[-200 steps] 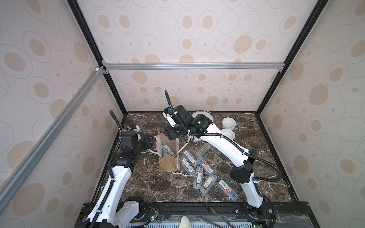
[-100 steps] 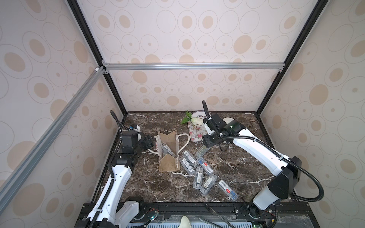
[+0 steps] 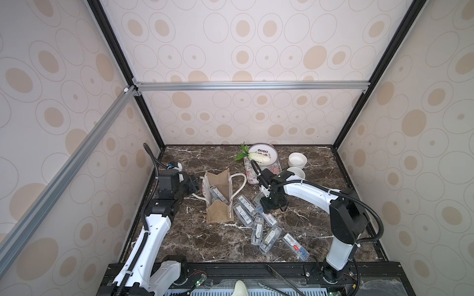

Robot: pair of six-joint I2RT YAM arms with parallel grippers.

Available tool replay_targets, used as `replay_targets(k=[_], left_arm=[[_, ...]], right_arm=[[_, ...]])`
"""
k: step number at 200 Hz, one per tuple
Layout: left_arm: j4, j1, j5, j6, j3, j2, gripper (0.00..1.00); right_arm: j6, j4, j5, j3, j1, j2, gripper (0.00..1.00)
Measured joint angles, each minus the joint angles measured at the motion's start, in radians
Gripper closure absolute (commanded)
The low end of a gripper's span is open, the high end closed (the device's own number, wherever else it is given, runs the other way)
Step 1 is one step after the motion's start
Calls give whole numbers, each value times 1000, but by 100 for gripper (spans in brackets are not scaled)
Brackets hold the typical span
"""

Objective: Put the compass set into the canvas bag
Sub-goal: Pick up the compass set at the center of the board.

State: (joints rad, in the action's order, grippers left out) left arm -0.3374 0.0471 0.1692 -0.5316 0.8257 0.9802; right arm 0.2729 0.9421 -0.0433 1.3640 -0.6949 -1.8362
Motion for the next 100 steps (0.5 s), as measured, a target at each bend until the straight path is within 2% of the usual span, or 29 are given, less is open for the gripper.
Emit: replay_targets(k=[100], left_arm=[[0, 0, -8, 0, 0, 0, 24]], right_arm=[[-2, 14, 12, 93, -13, -164, 36]])
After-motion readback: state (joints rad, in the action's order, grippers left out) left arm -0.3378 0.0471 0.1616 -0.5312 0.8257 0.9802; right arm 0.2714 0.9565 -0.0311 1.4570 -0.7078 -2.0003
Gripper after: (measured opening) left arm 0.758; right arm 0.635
